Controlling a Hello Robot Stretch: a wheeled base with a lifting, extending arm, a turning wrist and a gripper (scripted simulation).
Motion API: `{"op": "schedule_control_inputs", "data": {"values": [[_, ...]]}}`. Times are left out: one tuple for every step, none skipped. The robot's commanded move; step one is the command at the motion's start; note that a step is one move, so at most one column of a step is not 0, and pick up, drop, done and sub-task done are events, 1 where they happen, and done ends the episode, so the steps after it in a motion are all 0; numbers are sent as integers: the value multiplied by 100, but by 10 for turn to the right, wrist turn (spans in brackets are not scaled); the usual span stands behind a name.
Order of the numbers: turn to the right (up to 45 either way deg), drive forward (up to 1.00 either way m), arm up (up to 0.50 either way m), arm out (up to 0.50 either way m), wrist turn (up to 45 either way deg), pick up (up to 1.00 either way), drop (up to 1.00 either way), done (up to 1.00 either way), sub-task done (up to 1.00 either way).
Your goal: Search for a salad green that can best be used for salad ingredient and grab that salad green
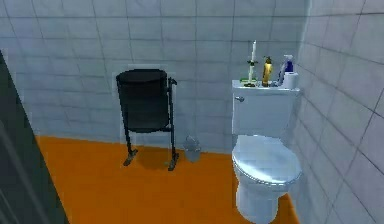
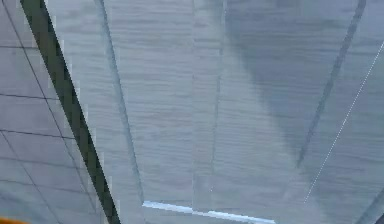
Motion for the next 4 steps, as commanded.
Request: {"op": "schedule_control_inputs", "data": {"values": [[0,50,0,0,0,0,0,0,0],[-270,0,0,0,0,0,0,0,0],[0,30,0,0,0,0,0,0,0],[-270,0,0,0,0,0,0,0,0]]}}
